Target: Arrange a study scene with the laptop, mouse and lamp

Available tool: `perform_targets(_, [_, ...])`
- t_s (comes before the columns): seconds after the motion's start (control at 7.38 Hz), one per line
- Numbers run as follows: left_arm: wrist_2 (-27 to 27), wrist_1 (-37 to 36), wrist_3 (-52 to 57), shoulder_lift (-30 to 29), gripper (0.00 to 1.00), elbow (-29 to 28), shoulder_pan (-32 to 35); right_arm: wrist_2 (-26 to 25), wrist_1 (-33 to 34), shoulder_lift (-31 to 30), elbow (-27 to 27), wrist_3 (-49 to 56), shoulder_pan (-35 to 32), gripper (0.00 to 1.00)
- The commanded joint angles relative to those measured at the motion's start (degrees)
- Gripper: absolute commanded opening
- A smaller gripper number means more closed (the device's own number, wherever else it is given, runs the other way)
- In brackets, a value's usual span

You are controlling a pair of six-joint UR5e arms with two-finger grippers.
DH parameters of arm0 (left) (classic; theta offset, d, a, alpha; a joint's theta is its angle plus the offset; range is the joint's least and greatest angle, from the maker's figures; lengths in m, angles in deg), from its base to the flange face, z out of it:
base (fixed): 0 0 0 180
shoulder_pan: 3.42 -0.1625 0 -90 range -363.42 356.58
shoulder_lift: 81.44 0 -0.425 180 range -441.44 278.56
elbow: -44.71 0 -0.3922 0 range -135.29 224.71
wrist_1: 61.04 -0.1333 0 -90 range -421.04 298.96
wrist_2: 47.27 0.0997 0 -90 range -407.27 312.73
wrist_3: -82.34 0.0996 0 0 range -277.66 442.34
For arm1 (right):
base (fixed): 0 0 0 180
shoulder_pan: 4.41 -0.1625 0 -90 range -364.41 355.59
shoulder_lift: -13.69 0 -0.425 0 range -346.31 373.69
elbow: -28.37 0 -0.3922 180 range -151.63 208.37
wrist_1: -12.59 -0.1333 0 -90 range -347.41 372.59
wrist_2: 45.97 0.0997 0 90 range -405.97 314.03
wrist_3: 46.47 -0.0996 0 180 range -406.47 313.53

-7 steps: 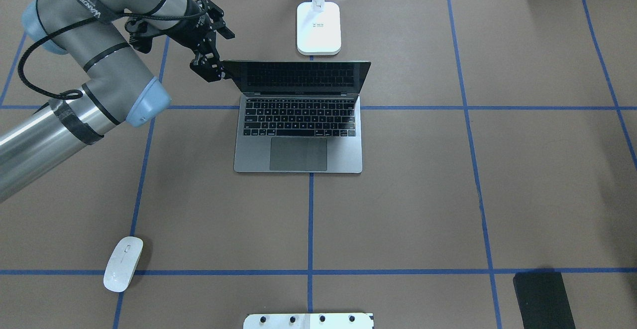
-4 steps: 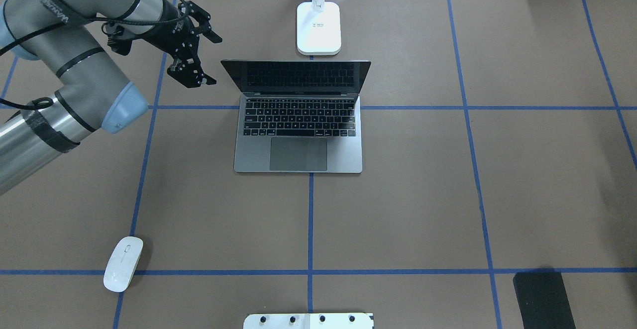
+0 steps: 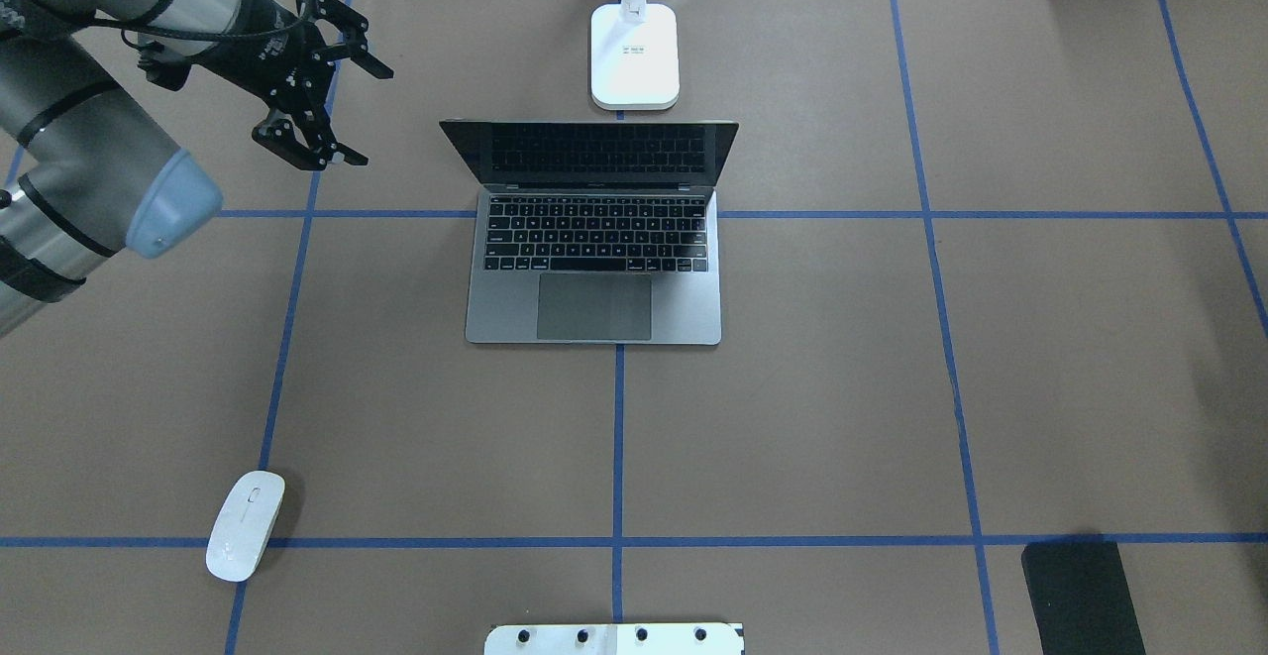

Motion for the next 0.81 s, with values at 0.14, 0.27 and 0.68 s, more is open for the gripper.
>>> perform_targets(0.14, [-1.6, -0.6, 11.8, 4.1, 1.00, 3.3, 3.2, -0.1, -0.1, 0.0, -0.9, 0.1, -0.1, 1.00])
perform_targets(0.27, [-1.6, -1.5, 15.5, 5.0, 1.00, 4.3, 3.2, -0.5, -0.7, -0.2, -1.3, 0.5, -0.2, 1.00])
perform_targets(0.68, [-1.5, -2.0, 22.3, 8.7, 1.00, 6.2, 3.7, -0.1, -0.4, 0.0, -1.8, 0.0, -0.3, 1.00])
